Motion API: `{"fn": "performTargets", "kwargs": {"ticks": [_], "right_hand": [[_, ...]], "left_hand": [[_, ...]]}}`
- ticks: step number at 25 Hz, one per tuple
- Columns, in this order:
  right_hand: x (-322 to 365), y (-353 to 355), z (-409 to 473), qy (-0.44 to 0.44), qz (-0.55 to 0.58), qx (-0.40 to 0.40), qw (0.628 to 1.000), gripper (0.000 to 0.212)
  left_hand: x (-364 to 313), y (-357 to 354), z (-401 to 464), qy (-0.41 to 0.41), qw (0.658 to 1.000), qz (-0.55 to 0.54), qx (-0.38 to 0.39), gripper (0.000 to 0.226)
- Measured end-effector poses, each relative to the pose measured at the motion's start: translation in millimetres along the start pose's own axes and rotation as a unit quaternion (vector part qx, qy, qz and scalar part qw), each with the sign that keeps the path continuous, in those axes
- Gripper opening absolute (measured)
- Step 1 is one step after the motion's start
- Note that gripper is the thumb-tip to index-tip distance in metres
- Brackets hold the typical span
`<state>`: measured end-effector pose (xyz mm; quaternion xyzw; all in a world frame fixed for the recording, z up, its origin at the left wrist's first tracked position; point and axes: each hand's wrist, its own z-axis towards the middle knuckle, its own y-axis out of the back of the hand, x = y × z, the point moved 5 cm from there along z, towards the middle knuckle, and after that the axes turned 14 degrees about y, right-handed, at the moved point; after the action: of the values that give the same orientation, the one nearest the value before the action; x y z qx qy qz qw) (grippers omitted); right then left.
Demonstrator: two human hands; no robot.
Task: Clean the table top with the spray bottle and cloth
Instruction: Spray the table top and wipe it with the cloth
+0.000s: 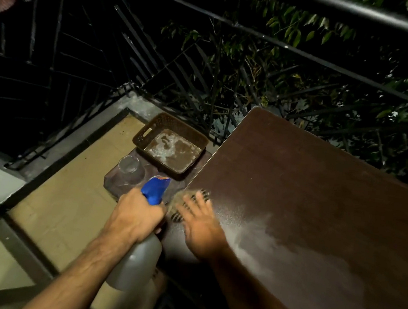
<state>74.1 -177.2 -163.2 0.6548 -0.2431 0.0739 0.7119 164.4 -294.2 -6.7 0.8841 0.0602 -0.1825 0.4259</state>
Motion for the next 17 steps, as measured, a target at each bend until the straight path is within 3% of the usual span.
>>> {"fn": "performTargets", "kwargs": {"ticks": [2, 7, 13, 17], "right_hand": [[48, -26, -28, 0.085, -0.025, 0.019, 0.996, 0.054], [70, -34, -49, 0.137, -0.052, 0.034, 0.989, 0.061], [62, -19, -49, 0.09, -0.02, 0.016, 0.996, 0.054], [0, 15, -51, 0.022, -0.039, -0.029, 0.999, 0.061]], "left_hand": [[7, 1, -5, -0.005, 1.0, -0.001, 0.005, 0.016], [15, 0, -15, 0.003, 1.0, -0.001, -0.014, 0.021], [6, -15, -35, -0.043, 0.999, 0.024, -0.009, 0.014], [3, -13, -42, -0.045, 0.999, 0.01, -0.022, 0.021]]}}
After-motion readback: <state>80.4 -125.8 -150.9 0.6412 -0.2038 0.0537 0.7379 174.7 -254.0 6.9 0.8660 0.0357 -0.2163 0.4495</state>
